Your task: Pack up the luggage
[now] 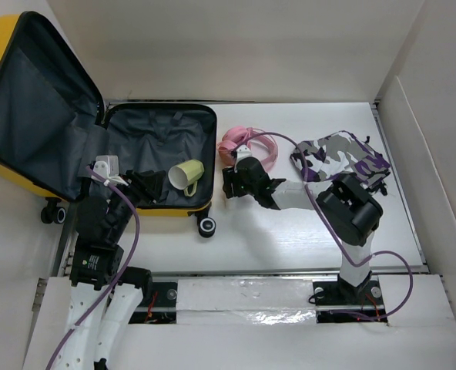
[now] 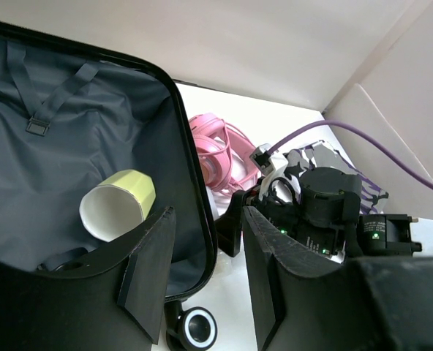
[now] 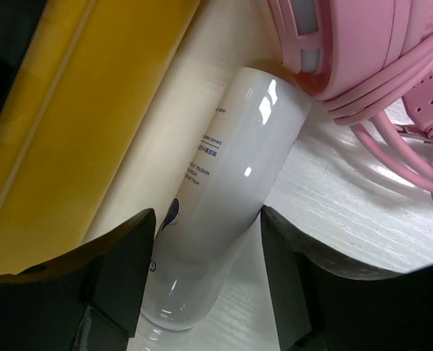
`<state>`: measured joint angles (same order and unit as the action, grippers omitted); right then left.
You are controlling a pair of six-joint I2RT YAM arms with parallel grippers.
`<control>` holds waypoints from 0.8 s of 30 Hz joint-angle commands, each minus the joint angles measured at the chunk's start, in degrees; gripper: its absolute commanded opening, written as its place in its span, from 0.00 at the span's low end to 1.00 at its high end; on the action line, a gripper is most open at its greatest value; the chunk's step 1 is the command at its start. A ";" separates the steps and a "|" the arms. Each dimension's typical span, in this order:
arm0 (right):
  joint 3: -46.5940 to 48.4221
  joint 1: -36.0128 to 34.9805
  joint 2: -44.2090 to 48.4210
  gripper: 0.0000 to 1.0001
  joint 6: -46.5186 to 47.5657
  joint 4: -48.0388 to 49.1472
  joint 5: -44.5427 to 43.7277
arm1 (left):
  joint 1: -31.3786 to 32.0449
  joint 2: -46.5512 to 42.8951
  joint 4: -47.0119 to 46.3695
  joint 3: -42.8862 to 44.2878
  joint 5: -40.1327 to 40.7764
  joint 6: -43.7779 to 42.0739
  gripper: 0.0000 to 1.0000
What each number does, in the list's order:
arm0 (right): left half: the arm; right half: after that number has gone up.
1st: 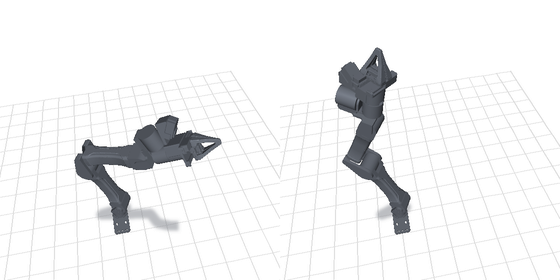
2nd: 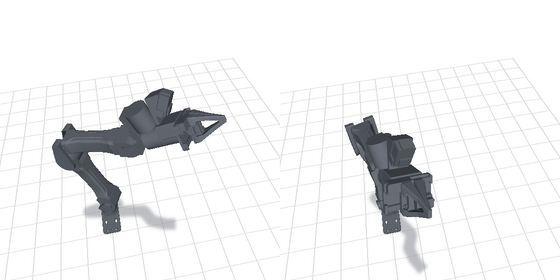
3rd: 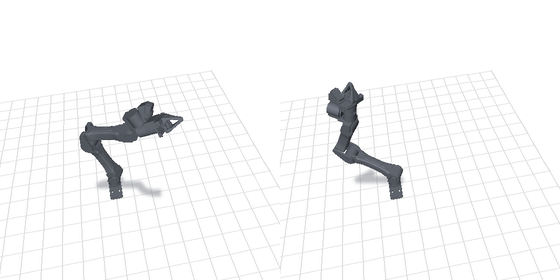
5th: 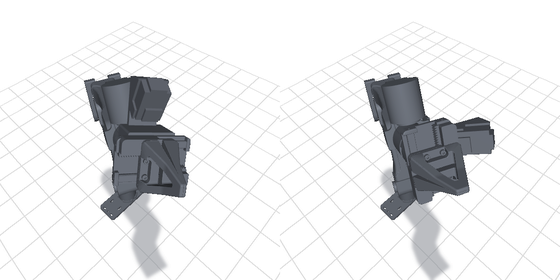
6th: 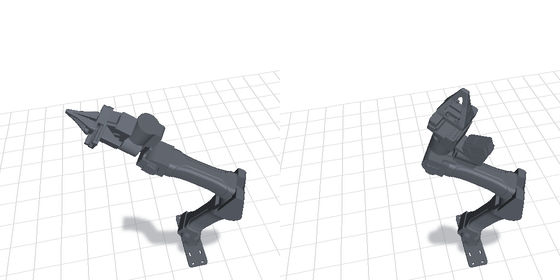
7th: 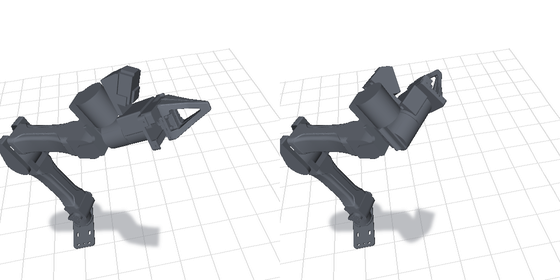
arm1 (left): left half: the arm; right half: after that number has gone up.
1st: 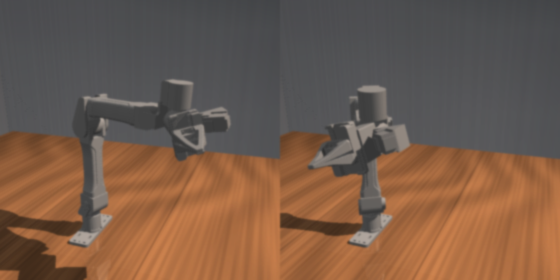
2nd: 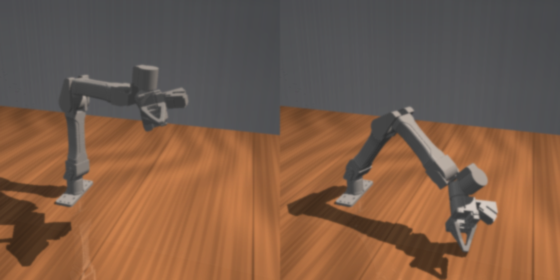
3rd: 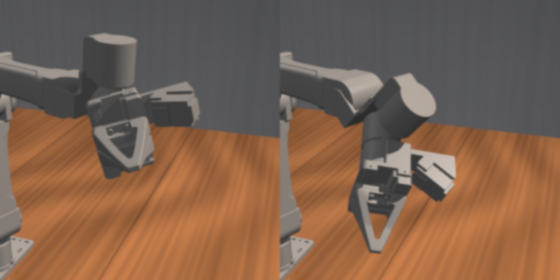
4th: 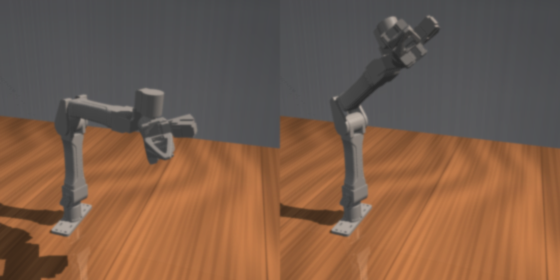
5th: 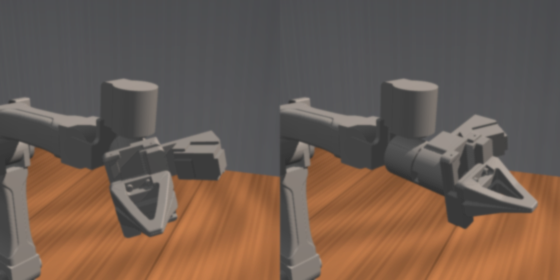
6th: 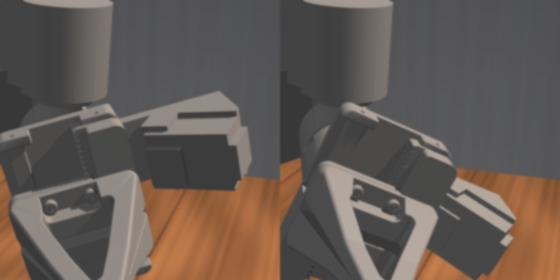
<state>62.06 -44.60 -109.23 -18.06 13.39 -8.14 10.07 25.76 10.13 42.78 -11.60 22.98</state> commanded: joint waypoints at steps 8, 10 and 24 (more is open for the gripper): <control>-1.76 0.39 0.07 0.54 -2.41 4.45 -0.21 | 0.22 -0.09 -2.40 1.60 -0.71 0.04 0.38; -2.82 0.92 0.42 0.31 -2.68 5.07 0.05 | 0.22 -0.18 -2.40 1.60 -0.53 0.05 0.38; -13.55 0.31 26.41 0.27 0.22 5.77 2.96 | 0.22 -0.09 -2.40 1.69 -0.53 0.05 0.38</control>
<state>47.92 -43.29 -88.95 -18.81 15.66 -6.17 10.07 25.76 10.13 42.78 -11.60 22.98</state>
